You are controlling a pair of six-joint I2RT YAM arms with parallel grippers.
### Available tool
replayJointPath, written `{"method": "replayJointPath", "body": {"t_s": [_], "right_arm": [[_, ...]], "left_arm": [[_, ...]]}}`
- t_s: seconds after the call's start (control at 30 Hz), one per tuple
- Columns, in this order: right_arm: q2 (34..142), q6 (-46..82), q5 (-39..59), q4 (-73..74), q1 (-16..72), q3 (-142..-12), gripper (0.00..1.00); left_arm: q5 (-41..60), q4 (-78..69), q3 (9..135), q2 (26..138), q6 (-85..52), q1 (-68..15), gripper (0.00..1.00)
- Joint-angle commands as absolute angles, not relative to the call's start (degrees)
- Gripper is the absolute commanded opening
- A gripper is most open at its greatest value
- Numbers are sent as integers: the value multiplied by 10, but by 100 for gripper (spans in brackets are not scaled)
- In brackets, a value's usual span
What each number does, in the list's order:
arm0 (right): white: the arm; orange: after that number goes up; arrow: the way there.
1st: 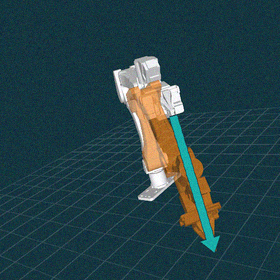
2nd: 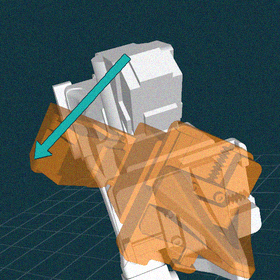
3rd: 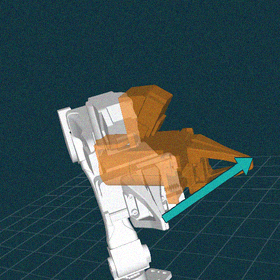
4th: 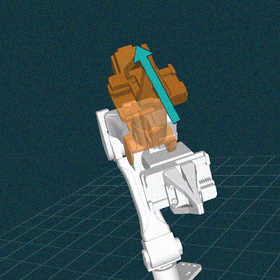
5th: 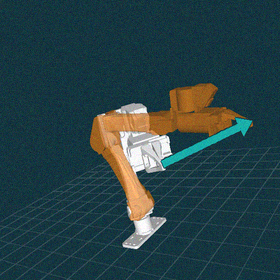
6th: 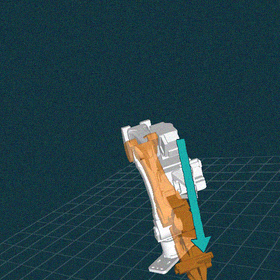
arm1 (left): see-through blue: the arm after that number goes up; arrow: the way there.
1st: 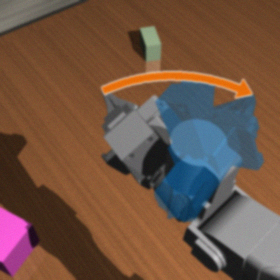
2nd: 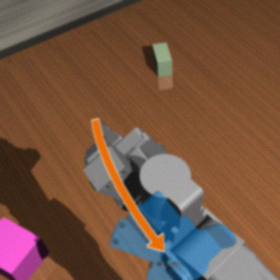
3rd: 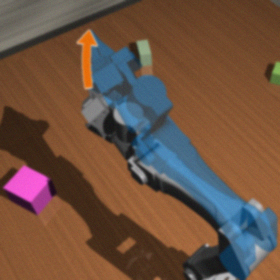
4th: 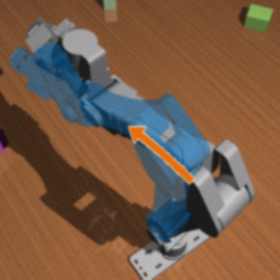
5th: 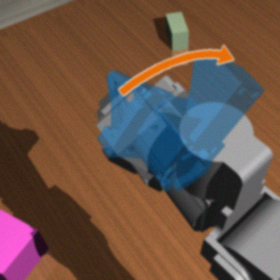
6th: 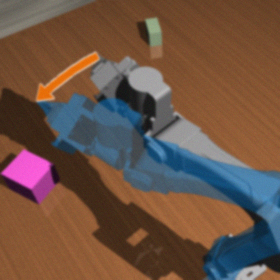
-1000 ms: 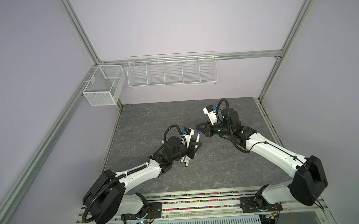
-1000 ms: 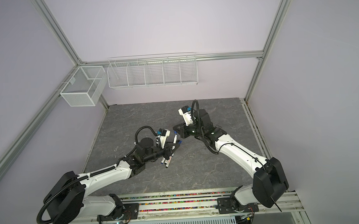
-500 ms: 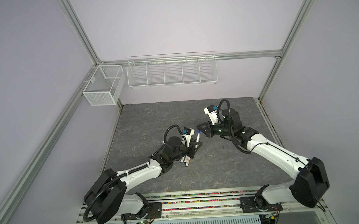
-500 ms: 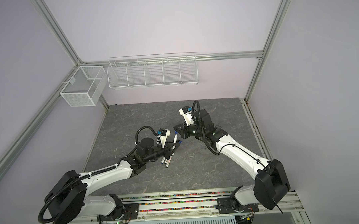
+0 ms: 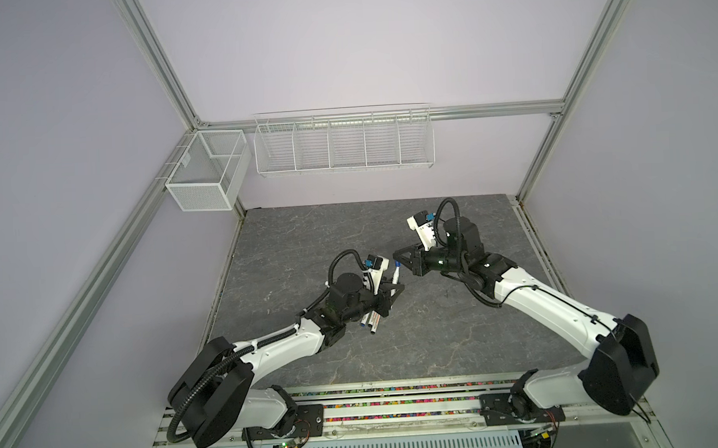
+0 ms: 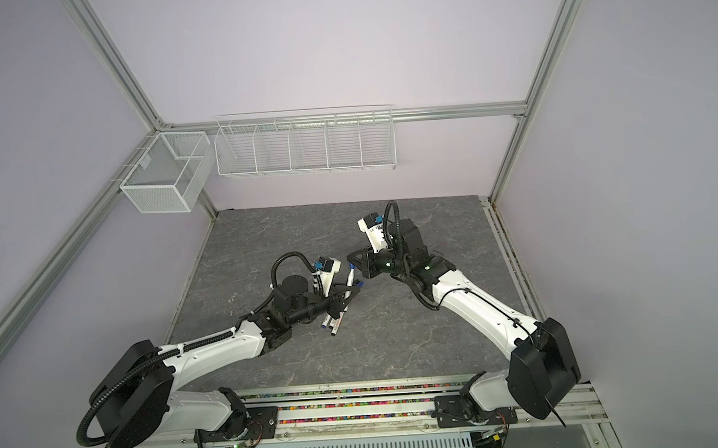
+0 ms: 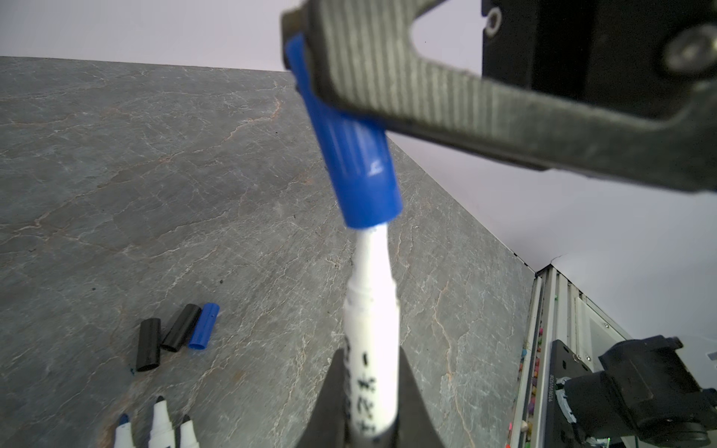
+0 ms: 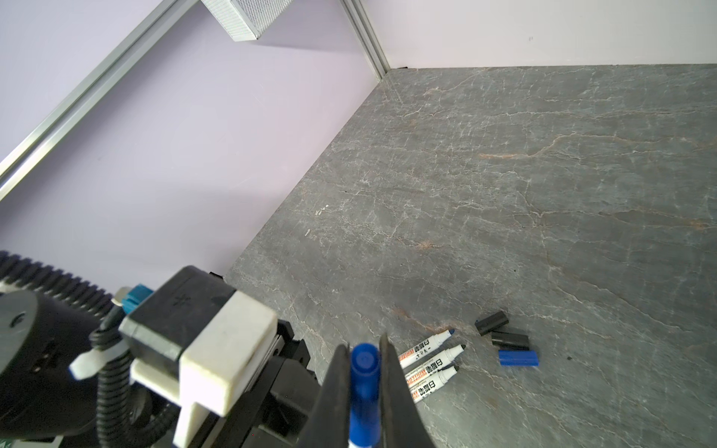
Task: Insert the pens into the pen caps
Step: 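Push the blue cap down onto the marker tip with the right gripper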
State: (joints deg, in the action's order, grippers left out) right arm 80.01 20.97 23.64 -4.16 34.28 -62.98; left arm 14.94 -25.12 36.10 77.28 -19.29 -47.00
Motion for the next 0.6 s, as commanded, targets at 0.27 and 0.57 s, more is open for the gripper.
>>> {"method": "replayJointPath", "body": {"t_s": [0.27,0.57], "right_arm": [[782,174,287,-67,344,-619,9],[790,134,459,-142,318,-645,9]], "left_arm": [[127,-337,366,788,-211,-469,0],[102,-387,377,784,-215,-454,0]]}}
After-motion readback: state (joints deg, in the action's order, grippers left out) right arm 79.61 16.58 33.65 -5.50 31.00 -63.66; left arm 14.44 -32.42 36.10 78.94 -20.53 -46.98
